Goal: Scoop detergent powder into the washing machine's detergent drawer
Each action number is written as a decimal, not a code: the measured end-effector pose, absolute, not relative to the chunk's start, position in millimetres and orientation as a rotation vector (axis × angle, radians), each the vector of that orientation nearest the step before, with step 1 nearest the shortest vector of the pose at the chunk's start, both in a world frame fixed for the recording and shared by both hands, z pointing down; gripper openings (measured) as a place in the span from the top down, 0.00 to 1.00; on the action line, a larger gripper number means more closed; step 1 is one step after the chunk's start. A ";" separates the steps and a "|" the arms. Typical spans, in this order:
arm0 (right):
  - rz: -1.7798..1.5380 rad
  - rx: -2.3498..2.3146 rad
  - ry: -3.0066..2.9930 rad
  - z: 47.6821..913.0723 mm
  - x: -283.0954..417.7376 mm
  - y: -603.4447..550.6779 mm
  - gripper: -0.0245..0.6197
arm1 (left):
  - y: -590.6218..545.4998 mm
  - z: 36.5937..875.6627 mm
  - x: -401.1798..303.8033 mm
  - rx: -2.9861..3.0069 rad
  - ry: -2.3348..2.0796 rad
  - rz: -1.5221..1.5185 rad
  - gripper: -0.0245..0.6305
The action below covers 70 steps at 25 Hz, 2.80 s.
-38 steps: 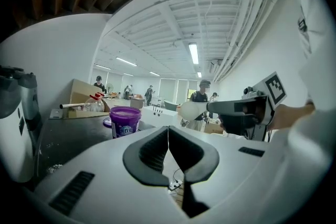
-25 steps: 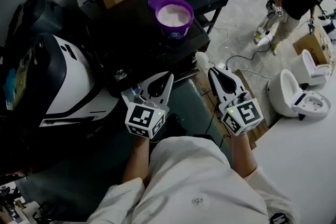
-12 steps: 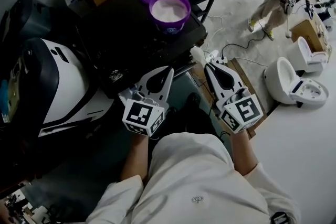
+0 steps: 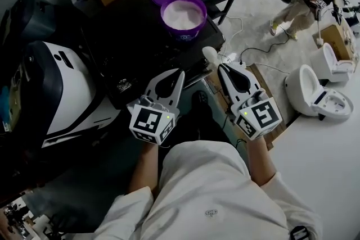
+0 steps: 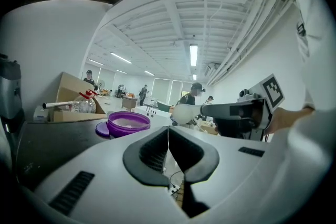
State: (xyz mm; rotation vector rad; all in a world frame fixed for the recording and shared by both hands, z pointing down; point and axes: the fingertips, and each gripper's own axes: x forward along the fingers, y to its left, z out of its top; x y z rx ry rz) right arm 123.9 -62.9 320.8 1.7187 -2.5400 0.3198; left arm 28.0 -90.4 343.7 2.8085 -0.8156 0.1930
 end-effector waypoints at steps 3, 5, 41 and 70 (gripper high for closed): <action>0.313 1.707 -2.555 319.0 130.2 -78.4 0.94 | -101.6 342.9 32.9 2.803 -0.833 0.200 0.93; 0.314 1.697 -2.565 319.0 134.9 -90.0 0.94 | -110.4 342.4 35.9 2.798 -0.852 0.204 0.93; 0.339 1.235 -2.599 361.2 161.9 -262.0 0.94 | -210.3 341.7 62.0 2.624 -1.241 0.229 0.93; 0.068 0.680 -2.323 396.8 124.7 -296.9 0.94 | -208.4 346.1 58.1 2.563 -1.342 0.217 0.93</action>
